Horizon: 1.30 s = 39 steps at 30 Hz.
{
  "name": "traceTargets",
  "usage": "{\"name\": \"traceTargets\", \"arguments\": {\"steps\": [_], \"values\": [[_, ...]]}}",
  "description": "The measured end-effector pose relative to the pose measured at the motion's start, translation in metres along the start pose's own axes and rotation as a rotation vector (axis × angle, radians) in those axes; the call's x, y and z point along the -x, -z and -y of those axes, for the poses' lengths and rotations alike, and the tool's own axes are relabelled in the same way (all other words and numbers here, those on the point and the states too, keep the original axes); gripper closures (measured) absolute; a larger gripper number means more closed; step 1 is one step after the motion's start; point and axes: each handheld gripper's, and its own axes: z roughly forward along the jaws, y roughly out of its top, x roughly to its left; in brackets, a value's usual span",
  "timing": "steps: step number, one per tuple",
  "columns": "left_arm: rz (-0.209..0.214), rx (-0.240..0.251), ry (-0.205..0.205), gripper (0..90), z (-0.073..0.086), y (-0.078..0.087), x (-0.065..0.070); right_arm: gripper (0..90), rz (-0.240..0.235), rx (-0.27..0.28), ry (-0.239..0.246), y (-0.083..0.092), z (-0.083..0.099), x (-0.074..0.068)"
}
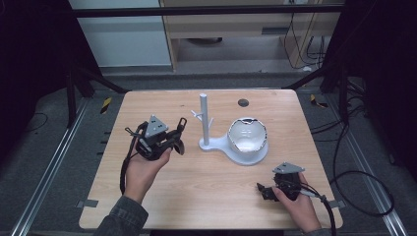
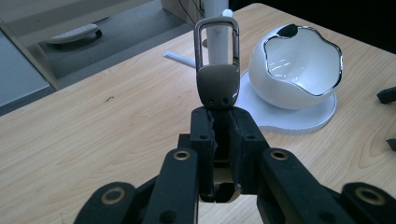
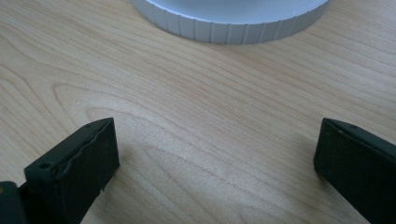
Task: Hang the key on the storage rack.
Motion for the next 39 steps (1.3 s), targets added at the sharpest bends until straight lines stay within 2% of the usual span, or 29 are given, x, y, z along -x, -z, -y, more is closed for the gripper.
{"name": "traceTargets", "arguments": {"steps": [4,10,13,16,20,29,39], "values": [[-0.005,0.012,-0.001,80.6,-0.003,-0.003,0.003,0.4,0.000,-0.001,0.002,0.000,0.000,0.001],[-0.005,0.032,-0.008,80.7,-0.007,0.000,0.004,0.5,0.000,-0.001,0.002,0.000,0.000,0.001],[-0.003,0.041,0.004,80.6,-0.009,0.001,0.006,0.5,-0.001,-0.001,0.001,0.000,0.000,0.001],[0.003,0.044,-0.006,80.6,-0.010,0.001,0.008,0.5,0.001,-0.001,0.000,0.000,0.000,0.001],[-0.002,0.027,-0.018,80.6,-0.011,-0.004,0.010,0.6,0.001,-0.001,0.000,0.000,0.000,0.001],[0.007,0.043,-0.020,80.6,-0.017,-0.012,0.014,0.6,0.003,0.000,-0.003,0.000,0.000,0.000],[-0.008,0.024,-0.003,80.5,-0.016,-0.024,0.012,0.6,0.002,0.002,-0.001,0.000,0.000,0.000]]}}
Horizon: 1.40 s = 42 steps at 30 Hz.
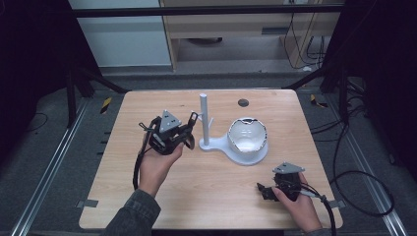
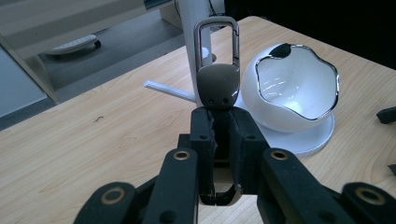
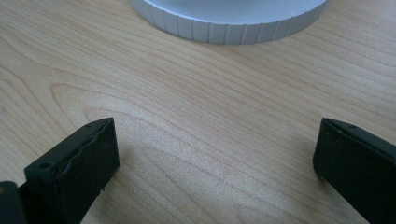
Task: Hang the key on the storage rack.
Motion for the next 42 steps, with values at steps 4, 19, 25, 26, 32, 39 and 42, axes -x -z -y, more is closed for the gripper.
{"name": "traceTargets", "arguments": {"steps": [4,19,25,26,32,39,42], "values": [[-0.005,0.001,0.006,80.5,0.000,-0.004,-0.002,0.6,0.000,0.000,0.000,0.000,0.000,0.000],[-0.002,0.002,0.042,80.4,-0.001,-0.022,-0.003,0.6,-0.004,-0.001,0.004,0.001,0.000,0.000],[-0.002,-0.001,0.047,80.4,0.000,-0.029,-0.002,0.6,-0.006,0.000,0.008,0.001,0.001,-0.001],[-0.003,-0.001,0.045,80.4,0.000,-0.030,-0.002,0.6,-0.007,0.000,0.009,0.001,0.001,-0.001],[0.001,0.004,0.064,80.4,0.001,-0.035,-0.001,0.6,-0.010,0.000,0.015,0.002,0.001,0.000],[-0.001,0.010,0.070,80.4,0.002,-0.038,0.000,0.6,-0.014,-0.001,0.014,0.002,0.002,-0.001],[-0.007,0.008,0.071,80.4,0.004,-0.039,-0.001,0.5,-0.016,-0.001,0.016,0.002,0.002,-0.001]]}}
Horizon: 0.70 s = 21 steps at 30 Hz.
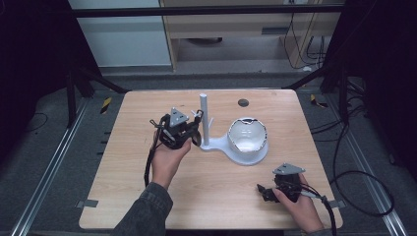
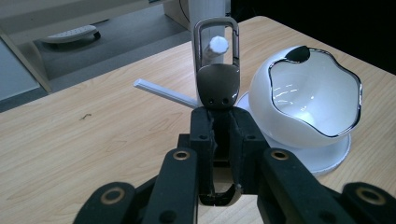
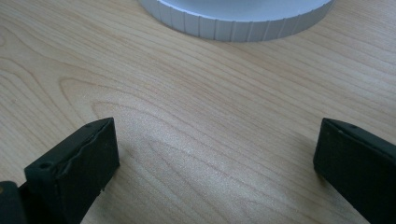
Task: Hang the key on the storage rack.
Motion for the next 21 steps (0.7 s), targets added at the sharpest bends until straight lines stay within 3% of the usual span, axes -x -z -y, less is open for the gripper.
{"name": "traceTargets", "arguments": {"steps": [21], "values": [[0.009,-0.006,0.015,80.2,0.007,-0.011,-0.001,0.5,-0.001,0.000,-0.002,0.000,0.000,0.000]]}}
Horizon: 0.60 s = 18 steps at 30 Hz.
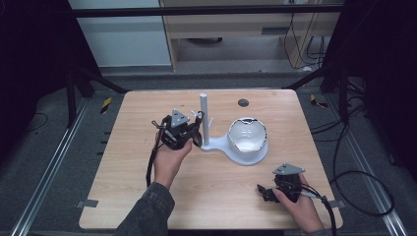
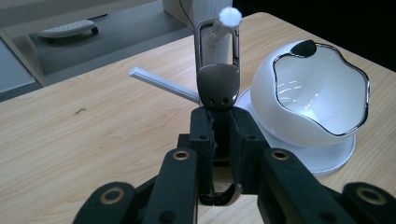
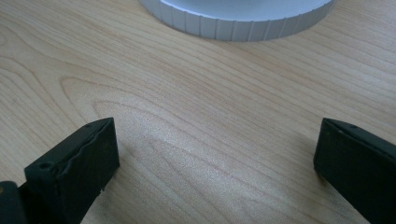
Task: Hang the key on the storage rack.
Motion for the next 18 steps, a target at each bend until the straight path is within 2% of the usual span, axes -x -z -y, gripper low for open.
{"name": "traceTargets", "arguments": {"steps": [4,18], "values": [[-0.002,0.004,-0.008,80.3,0.0015,-0.0010,0.0014,0.5,0.000,0.000,0.000,0.0000,0.0000,0.0000],[0.004,0.011,0.003,80.3,0.0022,-0.0033,0.0017,0.5,0.000,0.000,0.000,0.0000,0.0000,0.0000]]}}
